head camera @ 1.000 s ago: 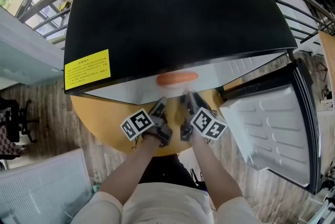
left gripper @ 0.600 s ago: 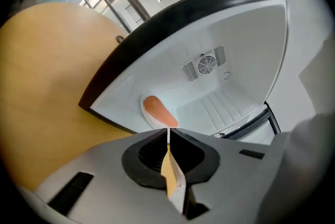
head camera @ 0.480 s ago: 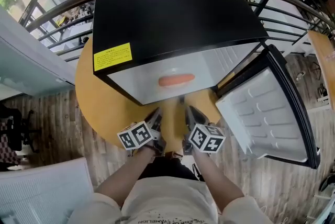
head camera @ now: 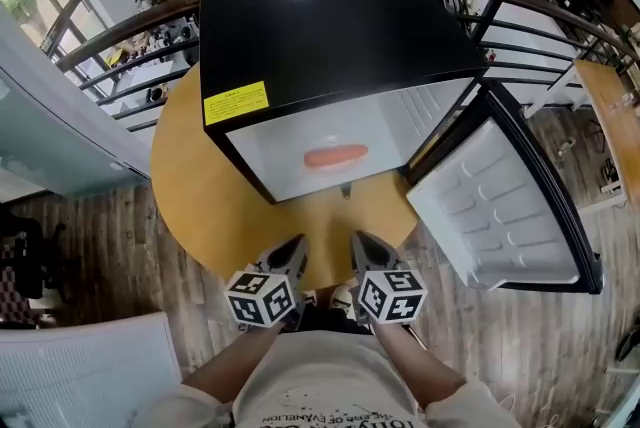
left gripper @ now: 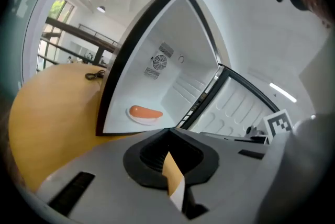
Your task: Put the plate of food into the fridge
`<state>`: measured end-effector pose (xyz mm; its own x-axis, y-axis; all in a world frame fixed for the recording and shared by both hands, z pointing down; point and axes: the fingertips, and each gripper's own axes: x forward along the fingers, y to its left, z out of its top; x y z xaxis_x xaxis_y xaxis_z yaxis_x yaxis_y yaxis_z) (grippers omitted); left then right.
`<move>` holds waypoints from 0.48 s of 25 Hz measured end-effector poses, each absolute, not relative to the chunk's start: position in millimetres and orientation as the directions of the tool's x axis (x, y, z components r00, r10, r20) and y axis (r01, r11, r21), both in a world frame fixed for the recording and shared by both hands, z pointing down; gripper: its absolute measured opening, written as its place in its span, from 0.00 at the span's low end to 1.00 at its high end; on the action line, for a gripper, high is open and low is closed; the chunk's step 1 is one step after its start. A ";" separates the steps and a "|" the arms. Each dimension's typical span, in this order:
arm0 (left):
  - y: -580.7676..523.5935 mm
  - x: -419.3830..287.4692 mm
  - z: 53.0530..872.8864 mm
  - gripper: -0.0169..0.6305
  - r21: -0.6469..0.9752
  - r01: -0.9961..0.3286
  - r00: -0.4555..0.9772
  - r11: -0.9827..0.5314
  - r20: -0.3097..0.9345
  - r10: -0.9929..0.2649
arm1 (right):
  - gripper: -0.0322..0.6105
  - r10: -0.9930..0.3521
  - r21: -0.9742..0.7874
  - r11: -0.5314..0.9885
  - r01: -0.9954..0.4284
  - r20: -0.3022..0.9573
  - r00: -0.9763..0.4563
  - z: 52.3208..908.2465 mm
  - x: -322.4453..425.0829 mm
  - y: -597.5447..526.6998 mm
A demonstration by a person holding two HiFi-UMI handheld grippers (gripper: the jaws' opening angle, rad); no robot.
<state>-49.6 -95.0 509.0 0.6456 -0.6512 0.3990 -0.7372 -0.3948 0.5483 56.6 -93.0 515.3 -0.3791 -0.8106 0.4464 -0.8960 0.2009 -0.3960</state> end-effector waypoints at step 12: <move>-59.9 -44.4 519.1 0.06 0.405 -0.794 0.606 -0.453 0.469 -0.642 | 0.09 -0.771 -0.369 0.229 -0.901 0.496 -0.399 520.7 34.1 -58.3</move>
